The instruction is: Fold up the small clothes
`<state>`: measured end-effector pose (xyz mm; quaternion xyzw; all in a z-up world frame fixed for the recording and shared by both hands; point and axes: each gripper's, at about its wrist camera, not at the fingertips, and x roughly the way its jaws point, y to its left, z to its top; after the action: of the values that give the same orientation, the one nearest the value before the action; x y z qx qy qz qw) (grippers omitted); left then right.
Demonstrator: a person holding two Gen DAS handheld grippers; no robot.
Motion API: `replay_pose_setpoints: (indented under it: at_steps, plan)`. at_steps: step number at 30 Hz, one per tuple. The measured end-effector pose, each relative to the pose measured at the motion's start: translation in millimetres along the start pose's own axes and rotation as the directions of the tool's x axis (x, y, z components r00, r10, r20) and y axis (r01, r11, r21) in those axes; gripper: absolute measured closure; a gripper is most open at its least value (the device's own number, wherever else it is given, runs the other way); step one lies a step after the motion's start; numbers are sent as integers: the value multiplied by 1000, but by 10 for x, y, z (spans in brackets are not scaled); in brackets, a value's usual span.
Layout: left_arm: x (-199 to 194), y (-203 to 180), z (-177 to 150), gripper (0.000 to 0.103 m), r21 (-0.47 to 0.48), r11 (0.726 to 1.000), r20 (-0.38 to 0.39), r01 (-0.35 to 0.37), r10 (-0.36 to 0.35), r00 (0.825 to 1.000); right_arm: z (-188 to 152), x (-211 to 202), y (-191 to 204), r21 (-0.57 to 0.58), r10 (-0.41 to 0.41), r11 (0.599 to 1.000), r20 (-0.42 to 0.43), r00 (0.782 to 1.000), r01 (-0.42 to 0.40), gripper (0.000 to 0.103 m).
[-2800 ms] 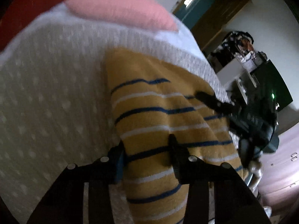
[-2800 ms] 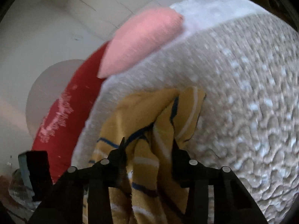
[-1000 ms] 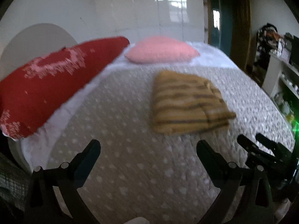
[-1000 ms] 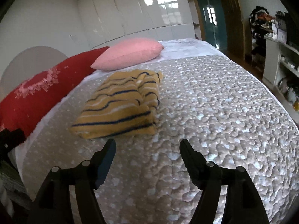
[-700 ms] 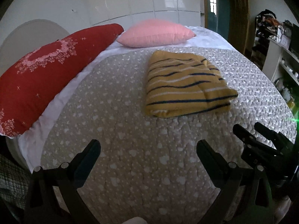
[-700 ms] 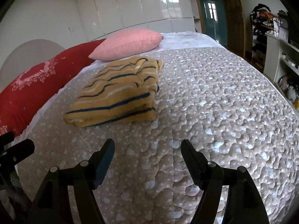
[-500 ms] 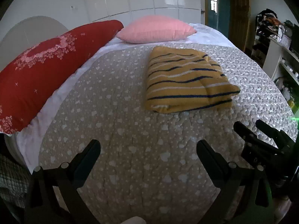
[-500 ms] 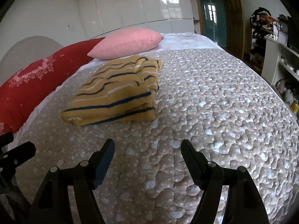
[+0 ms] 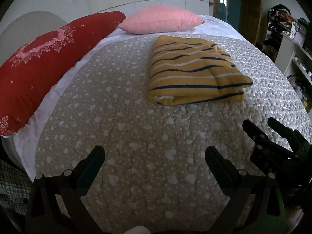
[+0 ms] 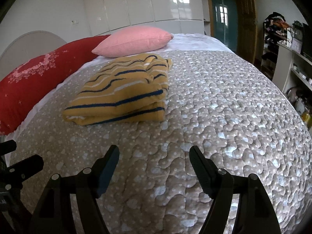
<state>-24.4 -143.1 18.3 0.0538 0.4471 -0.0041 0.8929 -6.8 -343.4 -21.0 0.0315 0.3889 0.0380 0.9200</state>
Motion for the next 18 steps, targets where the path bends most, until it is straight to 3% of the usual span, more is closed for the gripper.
replay_pose_setpoints:
  at_steps: [18]
  plan:
    - [100, 38, -27, 1, -42, 998, -46, 36, -38, 998, -20, 81, -29, -6, -7, 1000, -24, 1000, 7, 22]
